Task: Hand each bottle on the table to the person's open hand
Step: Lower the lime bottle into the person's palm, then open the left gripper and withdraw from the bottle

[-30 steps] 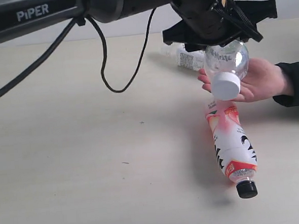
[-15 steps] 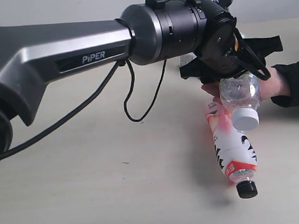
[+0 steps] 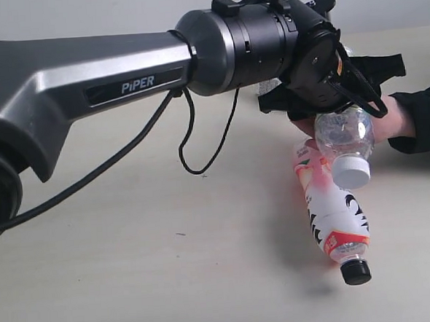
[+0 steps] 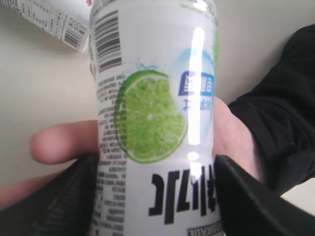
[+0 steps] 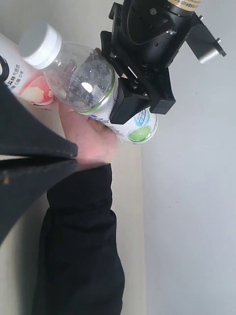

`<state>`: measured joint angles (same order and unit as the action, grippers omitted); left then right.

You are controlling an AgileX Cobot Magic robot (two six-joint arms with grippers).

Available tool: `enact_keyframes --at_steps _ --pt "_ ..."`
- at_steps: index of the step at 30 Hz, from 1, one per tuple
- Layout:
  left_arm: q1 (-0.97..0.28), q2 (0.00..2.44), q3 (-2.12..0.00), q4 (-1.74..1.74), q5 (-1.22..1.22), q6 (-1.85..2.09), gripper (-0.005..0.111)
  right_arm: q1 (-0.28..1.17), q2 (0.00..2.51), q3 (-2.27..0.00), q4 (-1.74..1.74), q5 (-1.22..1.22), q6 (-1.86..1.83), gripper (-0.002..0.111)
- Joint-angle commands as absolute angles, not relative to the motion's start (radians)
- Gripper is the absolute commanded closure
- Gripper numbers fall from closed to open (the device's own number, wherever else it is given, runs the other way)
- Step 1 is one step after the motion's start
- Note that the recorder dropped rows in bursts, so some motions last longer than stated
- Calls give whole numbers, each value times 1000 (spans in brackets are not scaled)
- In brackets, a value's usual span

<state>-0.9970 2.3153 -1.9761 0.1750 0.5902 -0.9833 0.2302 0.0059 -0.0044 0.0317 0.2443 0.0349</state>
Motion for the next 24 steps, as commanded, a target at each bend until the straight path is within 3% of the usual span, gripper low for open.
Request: enact_keyframes --at_steps 1,3,7,24 --pt "-998 2315 -1981 191 578 -970 34 227 0 0 29 238 29 108" --pt "-998 2315 -1981 205 578 -970 22 227 0 0 29 238 29 108" --pt "-998 2315 -1981 212 578 -966 10 227 0 0 29 238 29 108" --pt "-998 2238 -1981 228 597 -913 9 227 0 0 29 238 29 108"
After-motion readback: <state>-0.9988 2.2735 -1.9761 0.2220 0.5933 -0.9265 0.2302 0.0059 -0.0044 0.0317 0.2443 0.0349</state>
